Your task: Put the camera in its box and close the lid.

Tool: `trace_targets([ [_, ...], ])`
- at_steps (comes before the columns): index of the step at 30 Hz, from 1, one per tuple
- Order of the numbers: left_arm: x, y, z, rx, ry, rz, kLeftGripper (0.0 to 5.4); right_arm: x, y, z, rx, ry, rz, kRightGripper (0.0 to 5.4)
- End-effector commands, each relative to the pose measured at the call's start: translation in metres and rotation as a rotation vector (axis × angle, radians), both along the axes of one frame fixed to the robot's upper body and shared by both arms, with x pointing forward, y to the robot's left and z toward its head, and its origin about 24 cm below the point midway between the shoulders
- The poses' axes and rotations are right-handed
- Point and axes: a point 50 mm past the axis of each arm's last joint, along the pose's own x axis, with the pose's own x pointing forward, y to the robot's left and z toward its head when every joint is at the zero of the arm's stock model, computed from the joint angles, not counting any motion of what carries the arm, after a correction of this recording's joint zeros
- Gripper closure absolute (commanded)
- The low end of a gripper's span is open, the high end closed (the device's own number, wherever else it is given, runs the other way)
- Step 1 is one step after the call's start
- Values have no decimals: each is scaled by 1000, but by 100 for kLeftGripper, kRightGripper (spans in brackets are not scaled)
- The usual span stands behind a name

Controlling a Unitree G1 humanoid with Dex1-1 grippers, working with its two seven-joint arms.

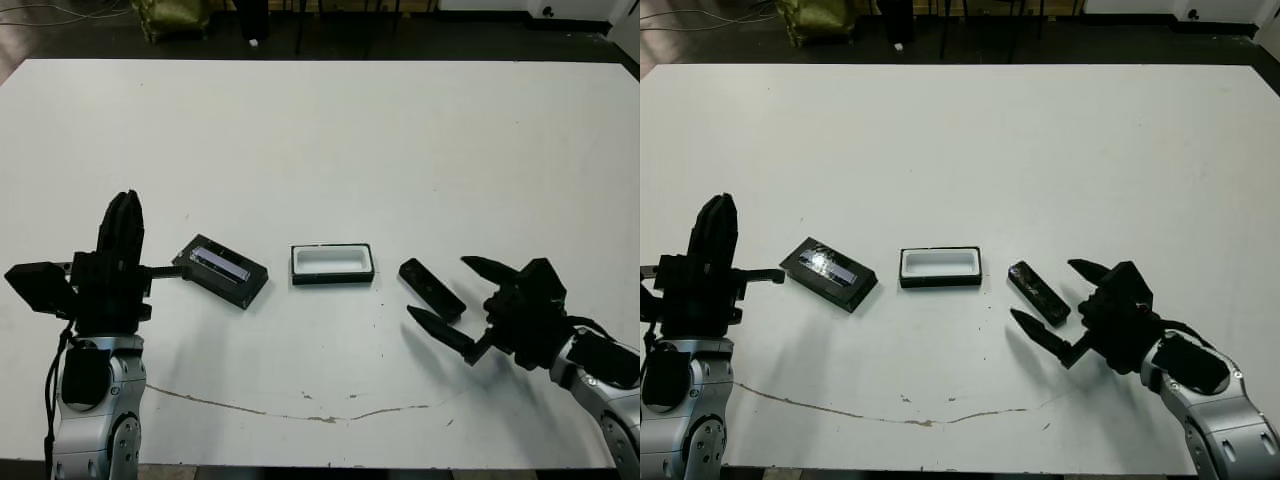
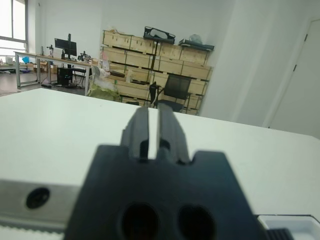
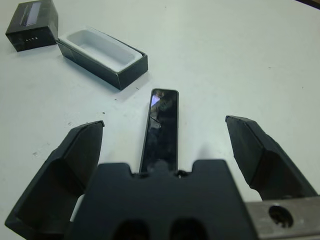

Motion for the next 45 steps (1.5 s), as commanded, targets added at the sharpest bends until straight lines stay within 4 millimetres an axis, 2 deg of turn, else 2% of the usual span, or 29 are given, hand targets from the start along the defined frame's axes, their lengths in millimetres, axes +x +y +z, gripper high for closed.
trace_targets([
  [1,-2,1,-6,-1,33,10,540,-5,0,-10,-7,41,-10,1],
  [13,-3,1,-6,0,35,8,540,-10,0,-22,-17,71,-11,13],
  [15,-3,1,-6,-9,37,7,540,-11,-1,-23,-28,86,-13,44],
  [35,-3,2,-7,0,35,6,540,-16,1,-24,-63,45,-79,493],
  [37,-3,2,-6,3,35,7,540,-16,1,-24,-65,51,-80,509],
  [45,-3,1,-7,2,35,5,540,-14,-1,-22,-68,63,-82,510],
])
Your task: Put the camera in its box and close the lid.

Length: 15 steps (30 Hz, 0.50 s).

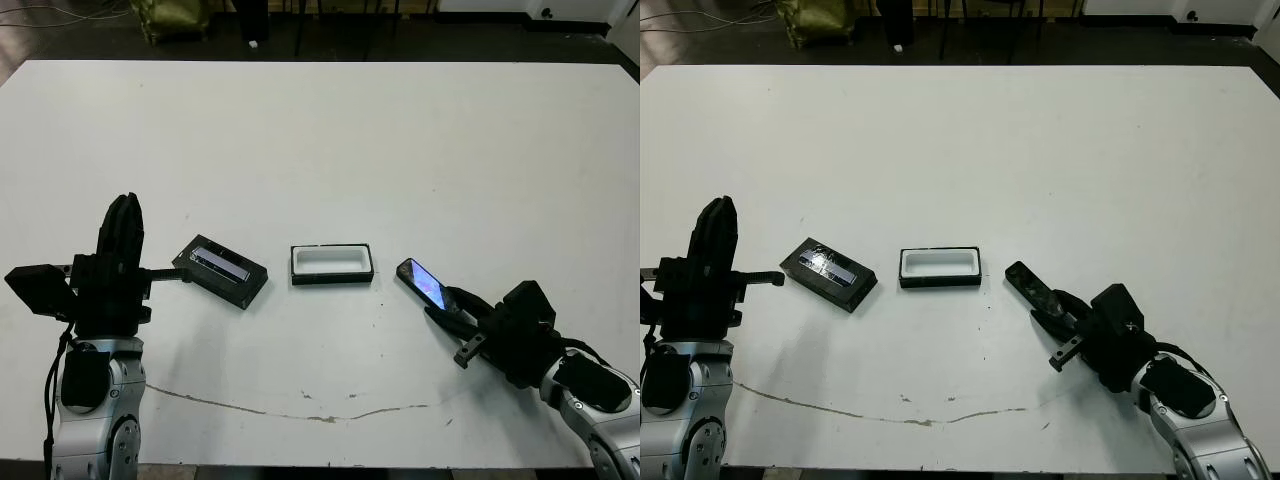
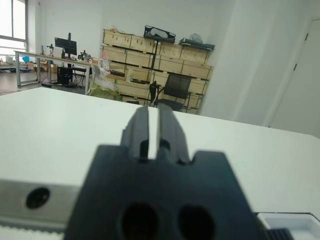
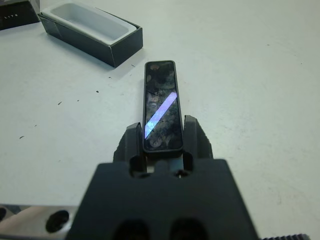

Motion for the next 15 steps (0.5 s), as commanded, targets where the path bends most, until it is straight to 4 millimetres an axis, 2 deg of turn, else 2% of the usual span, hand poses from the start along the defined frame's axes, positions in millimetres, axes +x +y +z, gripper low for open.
trace_targets([
  [1,-2,1,-5,4,29,5,540,-2,-6,-6,-16,53,-15,510],
  [5,-2,0,-5,9,33,10,540,6,-11,1,18,27,3,510],
  [11,-1,0,-6,-2,35,1,540,36,-22,40,52,14,-4,511],
  [15,-2,-1,-6,3,35,0,540,63,-30,62,101,31,16,511],
])
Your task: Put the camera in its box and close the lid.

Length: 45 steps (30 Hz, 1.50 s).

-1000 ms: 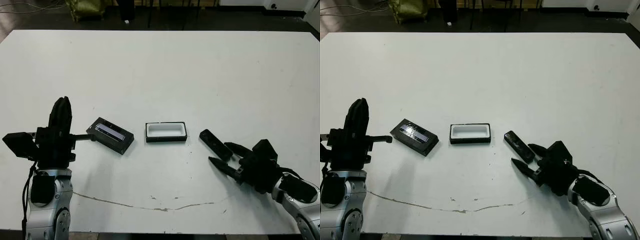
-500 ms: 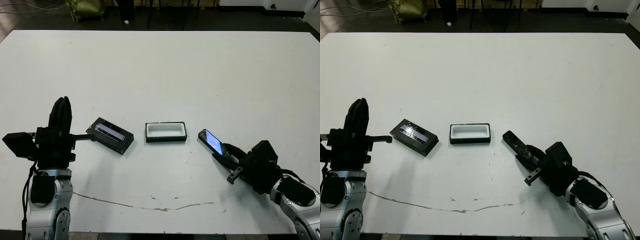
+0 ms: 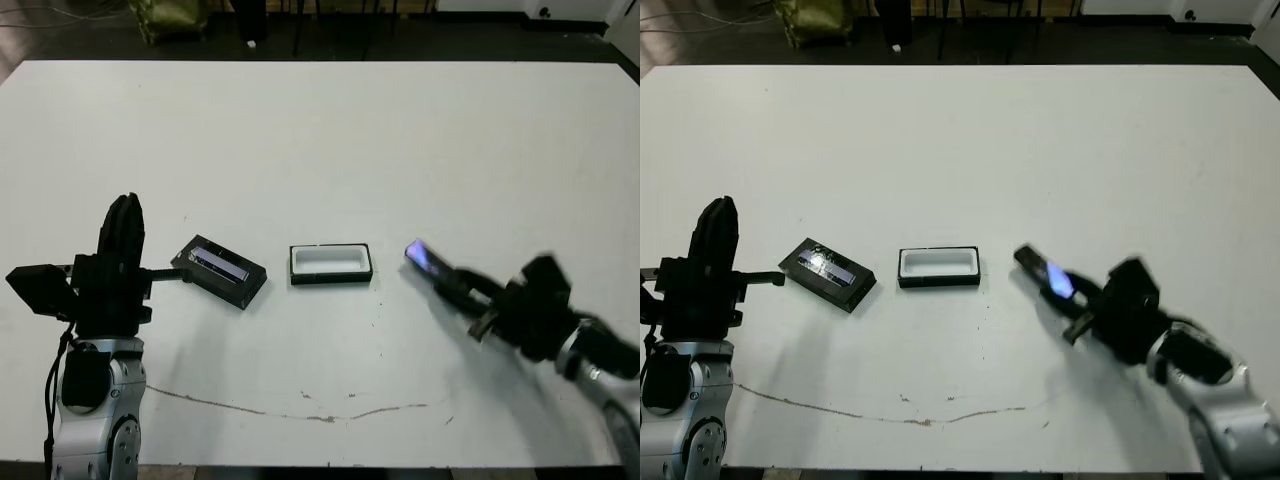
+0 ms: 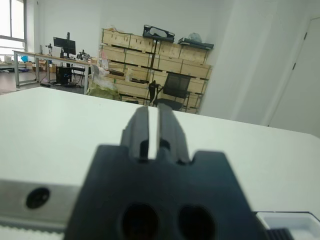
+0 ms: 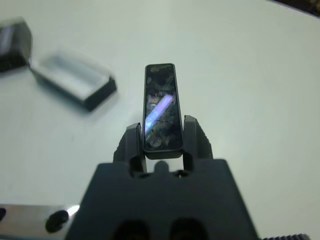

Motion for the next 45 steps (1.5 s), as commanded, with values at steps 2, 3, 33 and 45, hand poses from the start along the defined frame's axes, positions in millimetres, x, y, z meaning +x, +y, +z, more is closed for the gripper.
trace_targets([
  [2,-2,0,-5,0,31,4,540,22,-9,20,19,57,-6,513],
  [3,-2,0,-5,-1,31,4,540,27,-10,23,29,61,6,513],
  [33,-4,1,-8,-12,30,-2,540,86,55,42,-243,47,663,518],
  [45,-5,0,-9,-12,35,5,540,72,75,33,-226,119,742,518],
])
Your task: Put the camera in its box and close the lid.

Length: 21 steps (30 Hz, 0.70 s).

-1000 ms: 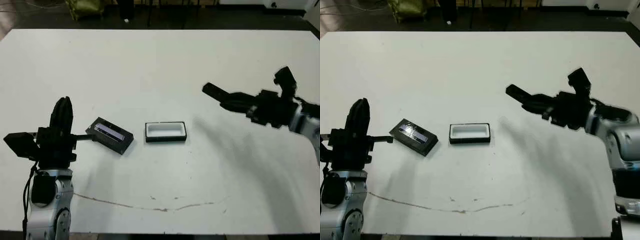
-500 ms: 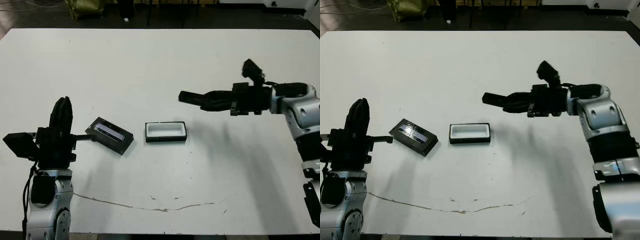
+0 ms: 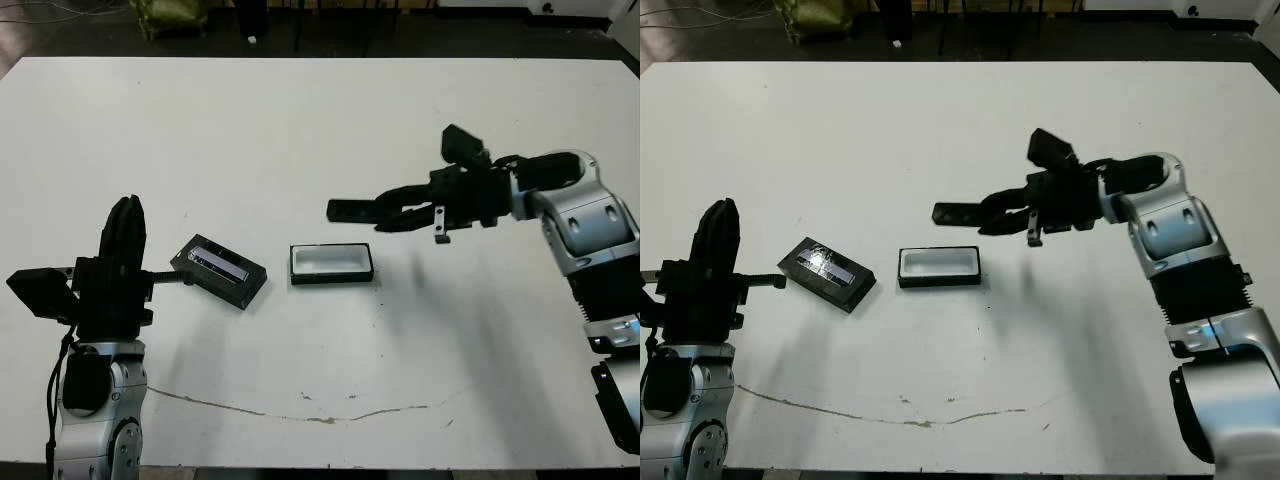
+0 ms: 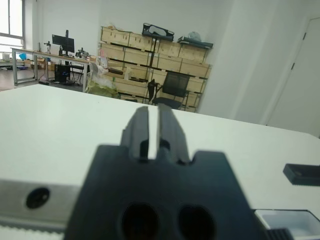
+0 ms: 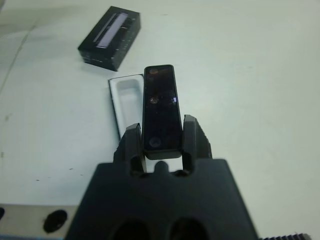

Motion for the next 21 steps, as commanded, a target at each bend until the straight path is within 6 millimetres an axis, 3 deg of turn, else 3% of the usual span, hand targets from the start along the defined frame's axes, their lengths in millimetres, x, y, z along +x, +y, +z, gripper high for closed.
trace_targets([
  [1,-3,1,-7,-2,38,11,540,-5,3,-10,-3,57,13,518],
  [21,-4,0,-7,8,35,19,540,-3,20,-26,-63,111,62,518],
])
